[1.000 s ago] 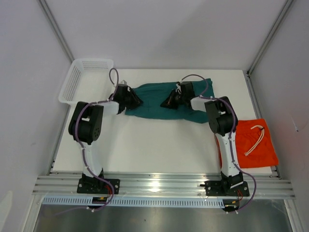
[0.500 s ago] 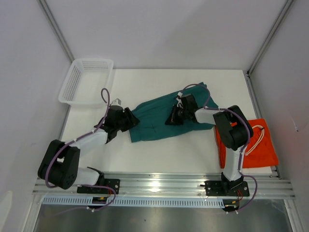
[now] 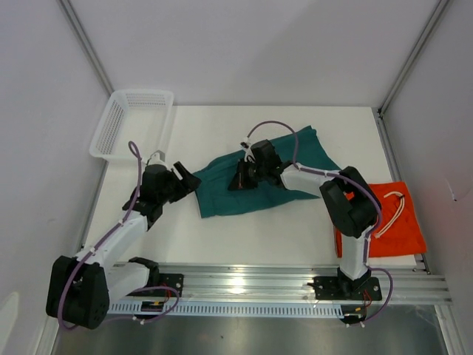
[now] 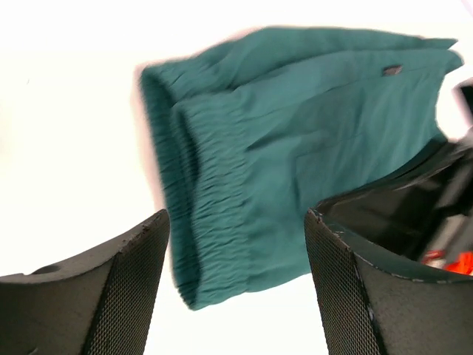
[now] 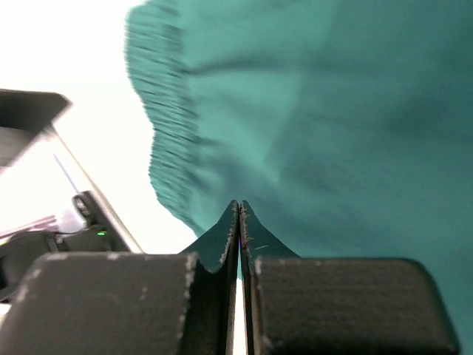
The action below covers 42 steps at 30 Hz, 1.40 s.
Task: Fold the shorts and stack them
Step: Fold the shorts
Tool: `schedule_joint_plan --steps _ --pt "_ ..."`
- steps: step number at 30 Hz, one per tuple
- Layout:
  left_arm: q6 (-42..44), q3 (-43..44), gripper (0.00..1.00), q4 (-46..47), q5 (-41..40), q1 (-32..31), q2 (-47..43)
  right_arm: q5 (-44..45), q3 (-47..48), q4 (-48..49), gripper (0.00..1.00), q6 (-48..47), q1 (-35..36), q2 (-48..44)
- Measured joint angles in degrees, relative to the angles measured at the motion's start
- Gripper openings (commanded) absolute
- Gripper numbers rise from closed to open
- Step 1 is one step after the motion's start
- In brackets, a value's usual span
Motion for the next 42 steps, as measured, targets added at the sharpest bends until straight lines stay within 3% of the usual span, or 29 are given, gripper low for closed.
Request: schedule_joint_plan --steps 8,15,28,42 --pt "-0.17 -8.39 0.76 5.38 5.42 3.37 3.10 -3.39 8.33 5.95 0.00 2.21 2.27 8.85" --pt "-1.05 -11.39 0.76 15.21 8.24 3.67 10.47 -3.21 13.35 5.31 0.00 2.89 2.29 16.35" --pt "-4.00 -11.17 0.75 38.12 11.08 3.74 24.65 -0.79 15.45 3.15 0.00 3.10 2.29 18.14" --pt "-5.09 -11.41 0.74 41.86 8.87 3.58 26.38 -0.20 15.56 3.26 0.00 3.10 1.95 18.16"
